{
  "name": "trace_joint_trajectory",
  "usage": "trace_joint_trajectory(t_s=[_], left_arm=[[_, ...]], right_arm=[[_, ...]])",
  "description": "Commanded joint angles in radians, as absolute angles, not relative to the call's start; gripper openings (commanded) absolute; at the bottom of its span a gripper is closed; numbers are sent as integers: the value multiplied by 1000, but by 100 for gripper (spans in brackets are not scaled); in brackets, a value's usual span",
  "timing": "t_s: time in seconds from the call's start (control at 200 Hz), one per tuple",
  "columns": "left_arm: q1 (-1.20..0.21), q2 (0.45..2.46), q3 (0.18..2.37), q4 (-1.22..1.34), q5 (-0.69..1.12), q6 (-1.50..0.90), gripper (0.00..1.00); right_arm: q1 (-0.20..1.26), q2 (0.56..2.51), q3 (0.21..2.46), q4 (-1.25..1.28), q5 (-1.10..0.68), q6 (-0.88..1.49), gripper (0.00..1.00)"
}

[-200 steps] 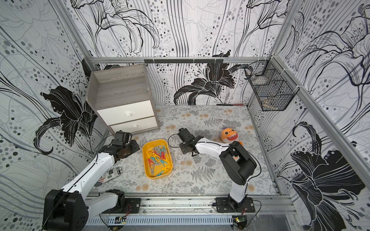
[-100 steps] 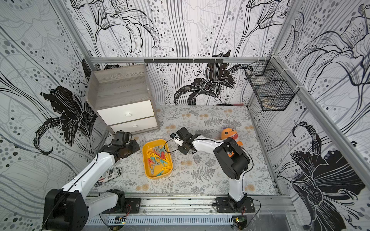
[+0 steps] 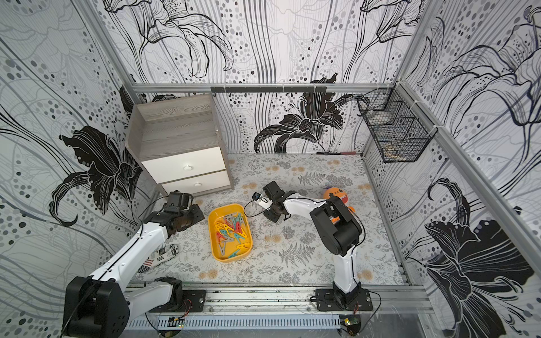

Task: Put the clothespins into the storage box
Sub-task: Pick up the clothespin from the center of the board.

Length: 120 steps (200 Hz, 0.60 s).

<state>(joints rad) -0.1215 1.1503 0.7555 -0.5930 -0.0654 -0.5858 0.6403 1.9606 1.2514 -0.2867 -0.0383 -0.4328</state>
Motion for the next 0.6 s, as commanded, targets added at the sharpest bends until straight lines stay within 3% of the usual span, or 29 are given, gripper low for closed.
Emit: trace_joint_trajectory(t_s=[0.0,0.33,0.596], left_arm=[[-112,1135,782,-597,-84,-570,58],[-112,1137,784,-592,-78,-574,58],[-114,1135,763,-584,-49,-565,58]], right_arm=[[626,1992,1273,-350,-77,-449,36],[618,1991,1281,-407,-99,-406,14],[618,1938,1321,-407,-108,-243,8]])
